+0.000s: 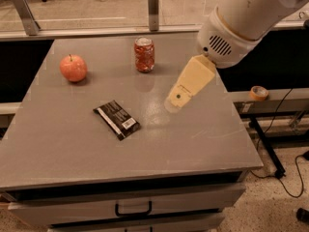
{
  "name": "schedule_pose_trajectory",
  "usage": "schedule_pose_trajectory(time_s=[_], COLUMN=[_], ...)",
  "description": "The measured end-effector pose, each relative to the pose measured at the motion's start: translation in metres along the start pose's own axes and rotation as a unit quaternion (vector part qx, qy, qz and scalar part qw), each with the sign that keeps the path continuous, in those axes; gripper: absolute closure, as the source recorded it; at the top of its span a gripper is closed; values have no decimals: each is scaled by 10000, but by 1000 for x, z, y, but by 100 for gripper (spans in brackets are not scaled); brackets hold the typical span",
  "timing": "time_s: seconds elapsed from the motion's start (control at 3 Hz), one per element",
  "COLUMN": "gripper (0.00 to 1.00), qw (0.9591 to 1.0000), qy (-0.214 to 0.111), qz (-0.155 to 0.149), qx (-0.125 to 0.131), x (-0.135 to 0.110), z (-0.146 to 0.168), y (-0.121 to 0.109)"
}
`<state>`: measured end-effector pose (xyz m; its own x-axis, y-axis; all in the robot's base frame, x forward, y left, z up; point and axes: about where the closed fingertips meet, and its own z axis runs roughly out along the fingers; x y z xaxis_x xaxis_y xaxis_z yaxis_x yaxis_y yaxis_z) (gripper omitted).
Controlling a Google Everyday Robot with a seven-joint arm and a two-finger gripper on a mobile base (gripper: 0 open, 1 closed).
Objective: Pick rxbar chocolate
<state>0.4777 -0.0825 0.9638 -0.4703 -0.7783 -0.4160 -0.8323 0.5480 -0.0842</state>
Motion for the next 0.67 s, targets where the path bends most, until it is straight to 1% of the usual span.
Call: schedule_pose_trajectory(time_s=[0.33, 0.67], gripper=[0, 0], qw=[9992, 9960], qy=[211, 366], qz=[322, 796], qx=[69, 191], x=[-17, -29], z=[36, 71], y=[11, 23])
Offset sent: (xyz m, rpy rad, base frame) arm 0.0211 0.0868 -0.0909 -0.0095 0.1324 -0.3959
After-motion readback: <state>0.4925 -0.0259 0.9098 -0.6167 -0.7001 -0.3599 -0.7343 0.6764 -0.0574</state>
